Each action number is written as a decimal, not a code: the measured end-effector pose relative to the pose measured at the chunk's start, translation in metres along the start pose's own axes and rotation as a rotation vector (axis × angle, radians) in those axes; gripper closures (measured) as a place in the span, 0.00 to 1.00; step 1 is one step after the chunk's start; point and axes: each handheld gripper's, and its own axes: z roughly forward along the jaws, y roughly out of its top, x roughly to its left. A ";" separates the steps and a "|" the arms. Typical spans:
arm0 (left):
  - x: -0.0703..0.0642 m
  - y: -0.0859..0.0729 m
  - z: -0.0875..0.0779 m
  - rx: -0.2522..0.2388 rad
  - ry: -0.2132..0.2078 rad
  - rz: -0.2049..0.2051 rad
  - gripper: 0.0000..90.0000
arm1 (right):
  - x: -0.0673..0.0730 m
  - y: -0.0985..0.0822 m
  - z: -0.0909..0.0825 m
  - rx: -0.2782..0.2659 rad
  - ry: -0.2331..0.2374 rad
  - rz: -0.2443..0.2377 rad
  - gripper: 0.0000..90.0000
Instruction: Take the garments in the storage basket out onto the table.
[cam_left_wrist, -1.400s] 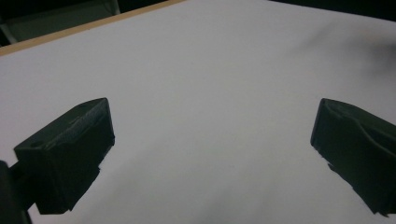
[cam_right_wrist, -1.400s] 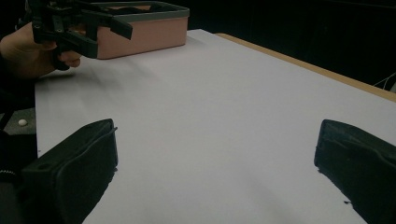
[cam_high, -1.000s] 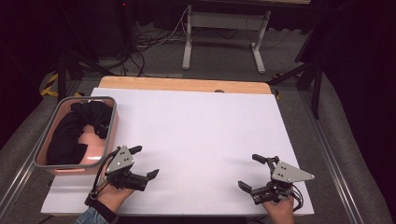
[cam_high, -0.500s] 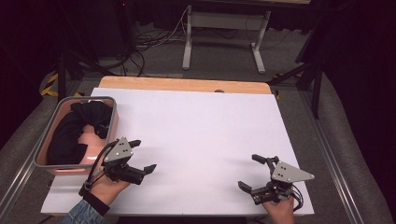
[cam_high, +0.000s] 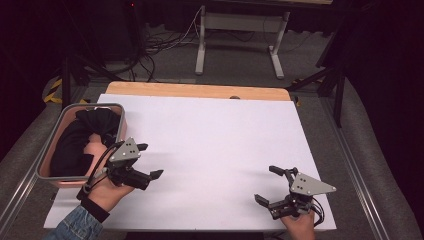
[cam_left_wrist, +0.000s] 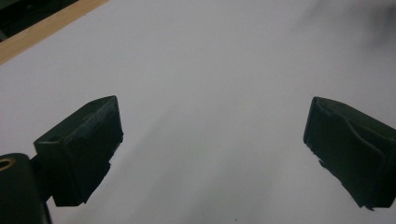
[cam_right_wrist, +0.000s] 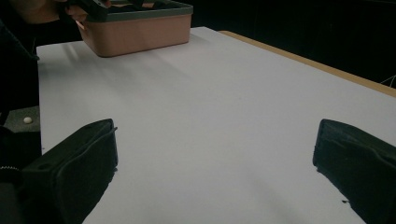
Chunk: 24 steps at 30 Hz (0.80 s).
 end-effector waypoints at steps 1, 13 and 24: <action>0.002 0.001 -0.001 0.002 0.003 0.000 0.06 | 0.000 0.000 0.000 0.000 0.001 0.000 0.01; 0.022 0.012 -0.015 0.020 0.017 -0.033 0.06 | -0.001 -0.001 0.001 0.001 0.005 0.002 0.01; 0.047 0.017 -0.027 0.064 0.071 -0.041 0.06 | -0.001 -0.001 0.001 0.007 0.012 0.004 0.01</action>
